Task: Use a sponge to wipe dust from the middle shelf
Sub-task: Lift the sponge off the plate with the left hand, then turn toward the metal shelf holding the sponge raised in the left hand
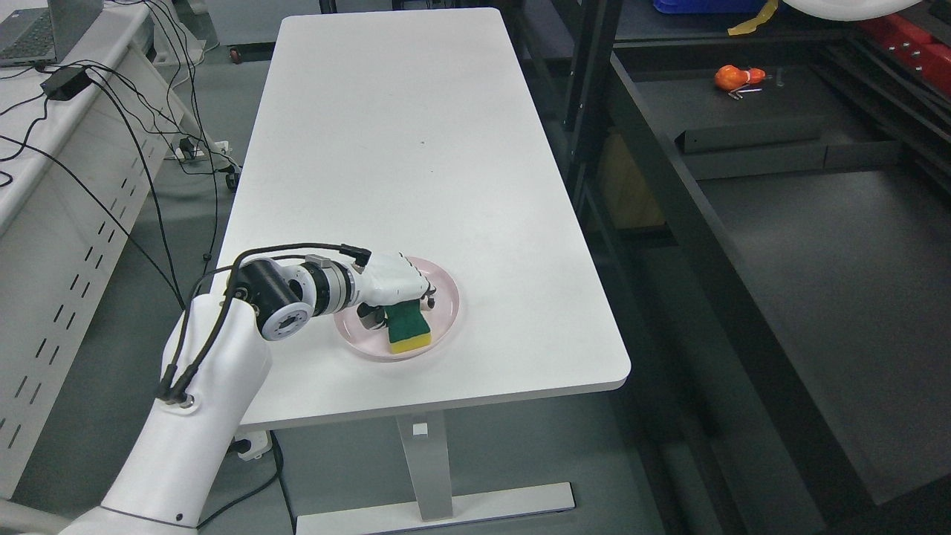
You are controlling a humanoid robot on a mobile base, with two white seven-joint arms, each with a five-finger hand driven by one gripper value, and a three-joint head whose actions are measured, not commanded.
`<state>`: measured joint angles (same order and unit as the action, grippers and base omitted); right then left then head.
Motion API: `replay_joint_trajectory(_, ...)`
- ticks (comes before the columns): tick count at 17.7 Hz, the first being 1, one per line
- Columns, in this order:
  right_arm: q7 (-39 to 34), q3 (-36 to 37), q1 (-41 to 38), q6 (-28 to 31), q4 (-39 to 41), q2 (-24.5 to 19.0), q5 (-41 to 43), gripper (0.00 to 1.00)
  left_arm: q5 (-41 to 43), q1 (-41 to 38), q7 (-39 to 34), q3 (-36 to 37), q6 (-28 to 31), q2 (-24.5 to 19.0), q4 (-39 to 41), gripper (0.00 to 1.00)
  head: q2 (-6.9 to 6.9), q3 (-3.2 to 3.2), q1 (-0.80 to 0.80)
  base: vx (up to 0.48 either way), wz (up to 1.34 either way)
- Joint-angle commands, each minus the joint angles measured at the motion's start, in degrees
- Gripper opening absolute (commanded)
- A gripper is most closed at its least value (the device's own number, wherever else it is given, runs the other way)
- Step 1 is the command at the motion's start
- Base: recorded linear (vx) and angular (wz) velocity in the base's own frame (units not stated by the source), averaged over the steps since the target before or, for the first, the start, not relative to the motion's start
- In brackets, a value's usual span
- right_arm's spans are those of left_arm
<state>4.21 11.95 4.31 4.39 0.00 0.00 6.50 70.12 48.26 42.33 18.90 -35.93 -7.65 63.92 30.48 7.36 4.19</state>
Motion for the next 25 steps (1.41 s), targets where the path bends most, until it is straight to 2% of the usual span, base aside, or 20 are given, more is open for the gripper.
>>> replay_joint_trajectory(1, 0.01, 0.00, 0.00, 0.01, 1.00, 1.00, 0.00, 1.00, -8.48, -2.12, 0.30, -5.54, -0.37, -0.26, -0.03, 0.22, 0.00, 0.00, 0.00, 0.000, 0.00)
replay_joint_trajectory(5, 0.01, 0.00, 0.00, 0.01, 1.00, 1.00, 0.00, 1.00, -16.31, -3.43, 3.37, -9.39, -1.16, -1.14, -0.03, 0.00, 0.00, 0.00, 0.00, 0.000, 0.00)
replay_joint_trajectory(7, 0.01, 0.00, 0.00, 0.01, 1.00, 1.00, 0.00, 1.00, -19.83, -3.70, 3.29, -14.03, -1.43, -1.14, 0.15, 0.00, 0.00, 0.00, 0.00, 0.000, 0.00)
replay_joint_trajectory(10, 0.01, 0.00, 0.00, 0.01, 1.00, 1.00, 0.00, 1.00, -30.01, -4.49, 2.85, -24.32, -1.60, 0.08, 3.13, 0.00, 0.00, 0.00, 0.00, 0.000, 0.00)
replay_joint_trajectory(14, 0.01, 0.00, 0.00, 0.01, 1.00, 1.00, 0.00, 1.00, -55.56, -8.17, 2.59, -34.71, -0.47, 5.17, 10.76, 0.00, 0.00, 0.00, 0.00, 0.000, 0.00)
replay_joint_trajectory(15, 0.01, 0.00, 0.00, 0.01, 1.00, 1.00, 0.00, 1.00, -58.23, -9.23, 2.32, -36.37, 0.32, 6.58, 11.74, 0.00, 0.00, 0.00, 0.00, 0.000, 0.00)
replay_joint_trajectory(18, 0.01, 0.00, 0.00, 0.01, 1.00, 1.00, 0.00, 1.00, -60.88, -12.13, -4.86, -42.27, 4.62, 6.65, 12.89, 0.00, 0.00, 0.00, 0.00, 0.000, 0.00)
replay_joint_trajectory(22, 0.01, 0.00, 0.00, 0.01, 1.00, 1.00, 0.00, 1.00, -68.10, -15.21, -17.87, -39.65, 12.27, 6.65, 13.77, 0.00, 0.00, 0.00, 0.00, 0.000, 0.00)
replay_joint_trajectory(25, 0.01, 0.00, 0.00, 0.01, 1.00, 1.00, 0.00, 1.00, -68.71, -15.48, -25.51, -38.50, 13.86, 6.65, 14.03, 0.00, 0.00, 0.00, 0.00, -0.013, 0.00)
